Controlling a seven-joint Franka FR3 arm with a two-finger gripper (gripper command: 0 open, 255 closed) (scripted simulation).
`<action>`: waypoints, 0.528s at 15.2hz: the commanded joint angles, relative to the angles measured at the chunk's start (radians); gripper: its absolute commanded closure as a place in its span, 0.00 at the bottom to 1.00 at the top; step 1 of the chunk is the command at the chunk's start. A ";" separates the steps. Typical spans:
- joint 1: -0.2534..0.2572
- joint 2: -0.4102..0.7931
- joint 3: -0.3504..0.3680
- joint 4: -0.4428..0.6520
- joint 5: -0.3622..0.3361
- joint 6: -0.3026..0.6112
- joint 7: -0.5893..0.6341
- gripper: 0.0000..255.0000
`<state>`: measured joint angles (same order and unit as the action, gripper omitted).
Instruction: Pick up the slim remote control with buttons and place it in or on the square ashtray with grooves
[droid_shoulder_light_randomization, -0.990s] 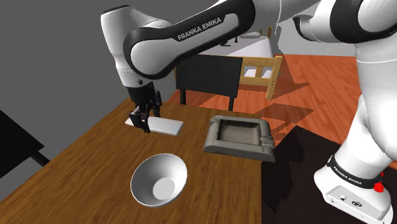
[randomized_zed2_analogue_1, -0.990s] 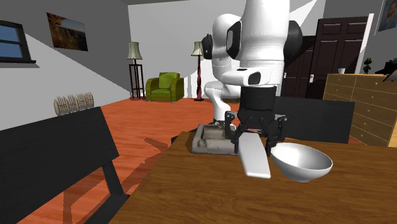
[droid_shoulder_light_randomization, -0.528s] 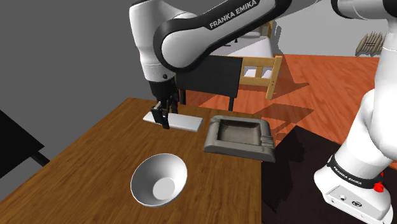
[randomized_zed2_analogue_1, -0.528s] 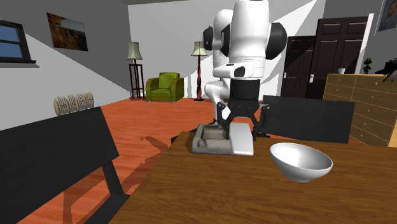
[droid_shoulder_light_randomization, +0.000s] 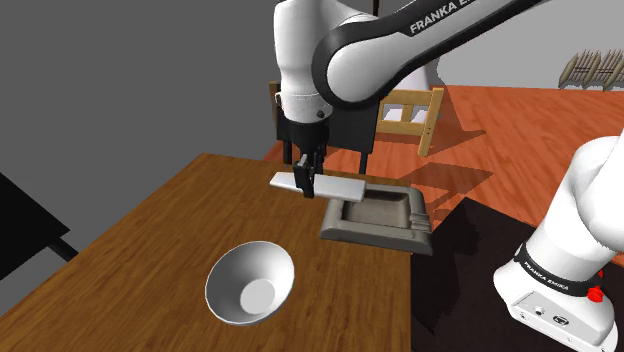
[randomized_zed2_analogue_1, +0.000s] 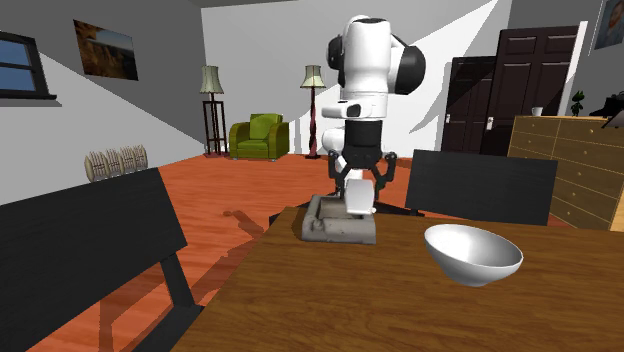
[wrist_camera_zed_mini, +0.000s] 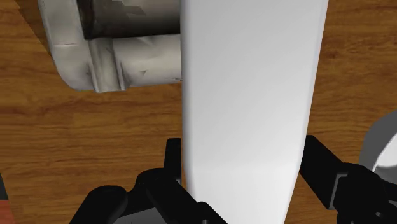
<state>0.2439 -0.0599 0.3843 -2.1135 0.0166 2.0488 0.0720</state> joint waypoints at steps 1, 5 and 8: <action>-0.009 -0.090 -0.016 -0.100 0.036 0.016 -0.045 1.00; -0.009 -0.249 -0.058 -0.255 0.085 0.017 -0.122 1.00; -0.006 -0.368 -0.095 -0.362 0.108 0.004 -0.176 1.00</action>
<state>0.2365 -0.3820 0.3031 -2.4394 0.1159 2.0620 -0.0836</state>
